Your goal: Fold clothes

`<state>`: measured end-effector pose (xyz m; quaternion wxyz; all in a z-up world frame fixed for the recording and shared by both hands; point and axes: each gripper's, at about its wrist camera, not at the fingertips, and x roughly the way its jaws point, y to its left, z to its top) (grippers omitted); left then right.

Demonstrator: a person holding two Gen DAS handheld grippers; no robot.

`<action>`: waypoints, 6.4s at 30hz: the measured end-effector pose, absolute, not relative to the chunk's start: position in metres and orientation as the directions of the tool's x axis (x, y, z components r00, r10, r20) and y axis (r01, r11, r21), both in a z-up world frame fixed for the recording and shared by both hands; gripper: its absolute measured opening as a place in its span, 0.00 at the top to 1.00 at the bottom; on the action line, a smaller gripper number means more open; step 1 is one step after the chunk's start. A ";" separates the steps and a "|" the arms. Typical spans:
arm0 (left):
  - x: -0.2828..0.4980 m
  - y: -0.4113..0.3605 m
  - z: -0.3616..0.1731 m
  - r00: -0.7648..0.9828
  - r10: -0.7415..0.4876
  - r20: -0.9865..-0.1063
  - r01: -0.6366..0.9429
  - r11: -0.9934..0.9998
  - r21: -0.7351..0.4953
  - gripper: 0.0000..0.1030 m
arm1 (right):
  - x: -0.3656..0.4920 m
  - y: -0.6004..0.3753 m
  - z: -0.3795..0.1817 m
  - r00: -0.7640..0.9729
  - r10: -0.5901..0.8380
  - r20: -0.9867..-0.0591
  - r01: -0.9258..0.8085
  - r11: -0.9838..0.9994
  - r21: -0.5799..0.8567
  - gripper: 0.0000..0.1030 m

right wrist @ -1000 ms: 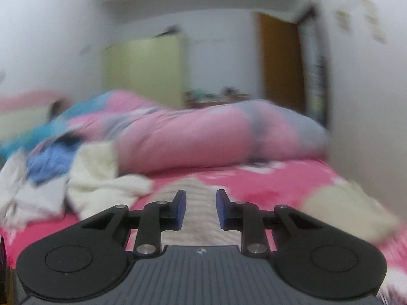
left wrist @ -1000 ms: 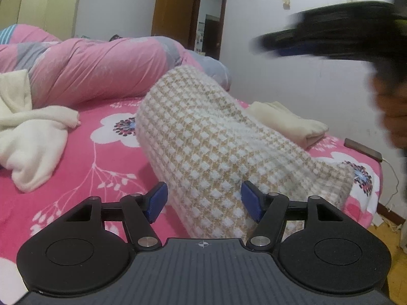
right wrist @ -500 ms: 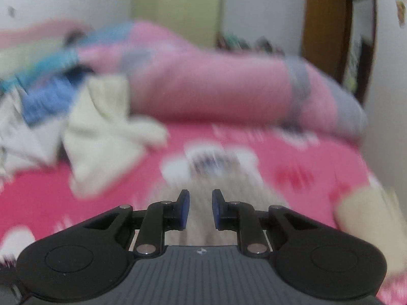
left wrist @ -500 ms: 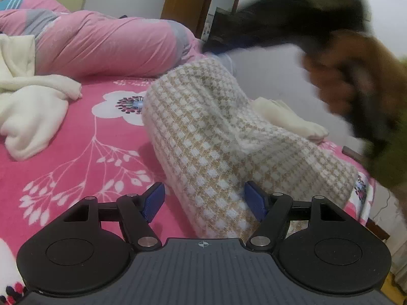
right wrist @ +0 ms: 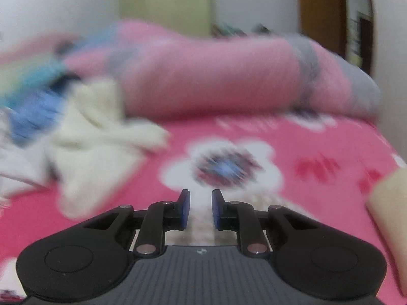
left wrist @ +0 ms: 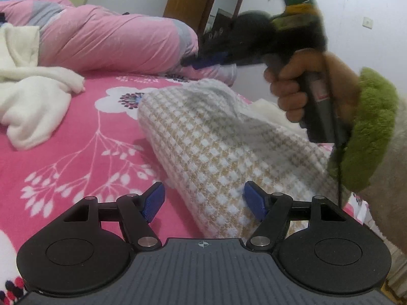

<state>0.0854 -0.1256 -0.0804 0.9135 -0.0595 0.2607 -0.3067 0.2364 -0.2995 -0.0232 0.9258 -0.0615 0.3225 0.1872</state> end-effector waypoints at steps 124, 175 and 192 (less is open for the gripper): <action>0.185 -0.351 -0.061 0.706 -0.491 -0.510 0.695 0.618 0.367 0.38 | 0.065 -0.615 -0.099 0.918 0.268 -0.291 0.054 0.644 0.763 0.88; 0.039 -0.195 -0.022 0.689 -0.536 -0.487 0.688 0.695 0.209 0.32 | 0.021 -0.532 -0.093 0.912 0.275 -0.304 0.098 0.573 0.813 0.89; -0.020 -0.226 -0.101 0.875 -0.356 -0.328 0.472 0.779 0.413 0.26 | 0.024 -0.510 -0.070 0.898 0.236 -0.372 0.135 0.657 0.741 0.89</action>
